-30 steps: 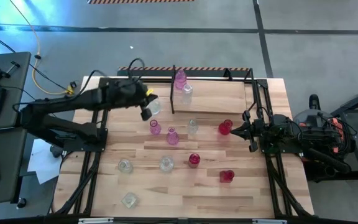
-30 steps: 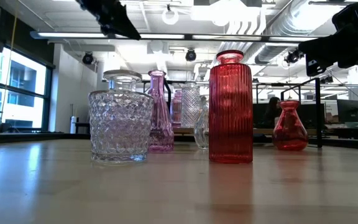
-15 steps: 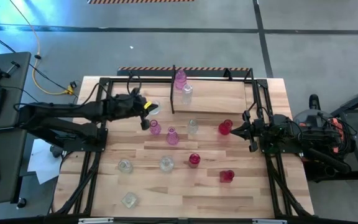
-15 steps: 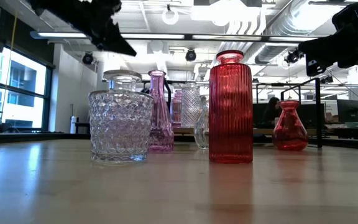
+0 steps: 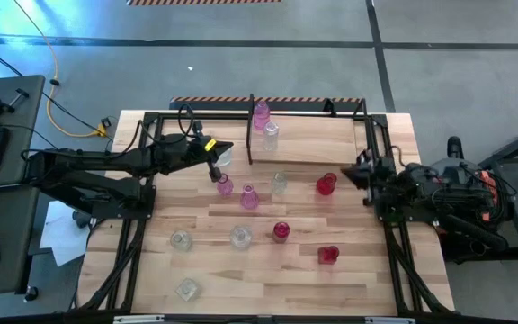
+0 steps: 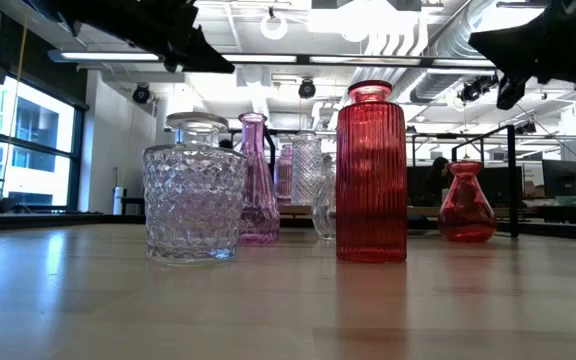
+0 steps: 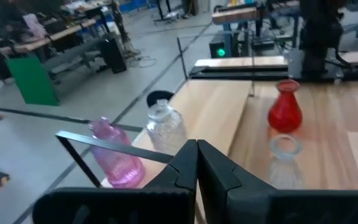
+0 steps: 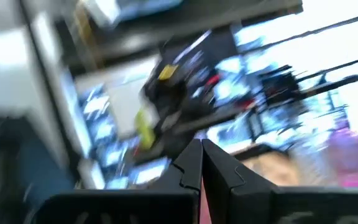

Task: Sort vases onto shelf
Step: Put the transparent vase on the shelf

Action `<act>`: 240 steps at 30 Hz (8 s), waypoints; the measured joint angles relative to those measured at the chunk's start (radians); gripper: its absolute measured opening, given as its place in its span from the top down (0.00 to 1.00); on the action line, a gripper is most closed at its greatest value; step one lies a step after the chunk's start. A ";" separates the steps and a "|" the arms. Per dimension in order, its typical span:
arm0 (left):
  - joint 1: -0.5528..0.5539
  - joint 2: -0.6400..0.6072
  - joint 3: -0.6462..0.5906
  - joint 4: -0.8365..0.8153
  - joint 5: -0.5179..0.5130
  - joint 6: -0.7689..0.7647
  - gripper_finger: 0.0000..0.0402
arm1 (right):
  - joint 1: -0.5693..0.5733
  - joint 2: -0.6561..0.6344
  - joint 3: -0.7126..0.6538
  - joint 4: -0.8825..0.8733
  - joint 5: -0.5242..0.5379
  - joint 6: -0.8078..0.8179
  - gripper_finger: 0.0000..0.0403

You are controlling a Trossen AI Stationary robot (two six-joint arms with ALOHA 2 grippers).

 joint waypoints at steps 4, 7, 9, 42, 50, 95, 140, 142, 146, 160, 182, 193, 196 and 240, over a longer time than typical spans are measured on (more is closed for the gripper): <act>0.000 0.016 0.000 0.013 0.017 0.001 1.00 | 0.000 0.000 0.000 0.090 0.078 0.009 1.00; 0.000 0.017 0.000 0.015 0.017 0.000 1.00 | 0.000 0.000 0.000 0.155 0.067 -0.042 1.00; 0.000 0.017 0.000 0.015 0.017 -0.003 1.00 | 0.000 0.000 0.003 0.168 0.058 -0.062 1.00; 0.006 0.025 0.000 0.048 0.021 0.023 1.00 | -0.035 1.412 1.292 -0.558 0.212 -0.592 1.00; 0.006 0.025 0.000 0.000 0.021 -0.008 1.00 | -0.211 1.659 1.566 -0.982 0.059 -0.560 1.00; 0.005 0.025 0.000 -0.047 0.021 -0.028 1.00 | -0.254 1.814 1.695 -1.151 -0.346 -0.691 0.69; -0.007 0.025 0.001 -0.066 0.021 -0.027 1.00 | -0.274 1.945 1.695 -1.047 0.092 -0.353 1.00; -0.007 0.025 0.001 -0.066 0.021 -0.027 1.00 | -0.283 1.945 1.695 -1.047 0.092 -0.347 1.00; -0.007 0.025 0.001 -0.066 0.021 -0.027 1.00 | -0.294 1.946 1.695 -1.050 0.092 -0.347 1.00; -0.007 0.025 0.001 -0.087 0.021 -0.027 1.00 | -0.305 1.946 1.695 -1.107 0.127 -0.328 1.00; -0.007 0.025 0.001 -0.110 0.021 -0.027 1.00 | -0.369 1.946 1.695 -1.110 0.130 -0.313 1.00; -0.007 0.025 0.001 -0.110 0.021 -0.027 1.00 | -0.376 1.946 1.695 -1.110 0.146 -0.331 1.00; -0.007 0.025 0.001 -0.110 0.021 -0.027 1.00 | -0.376 1.946 1.695 -1.110 0.156 -0.332 1.00; -0.007 0.025 0.001 -0.109 0.021 -0.027 1.00 | -0.402 1.946 1.695 -1.050 0.137 -0.434 1.00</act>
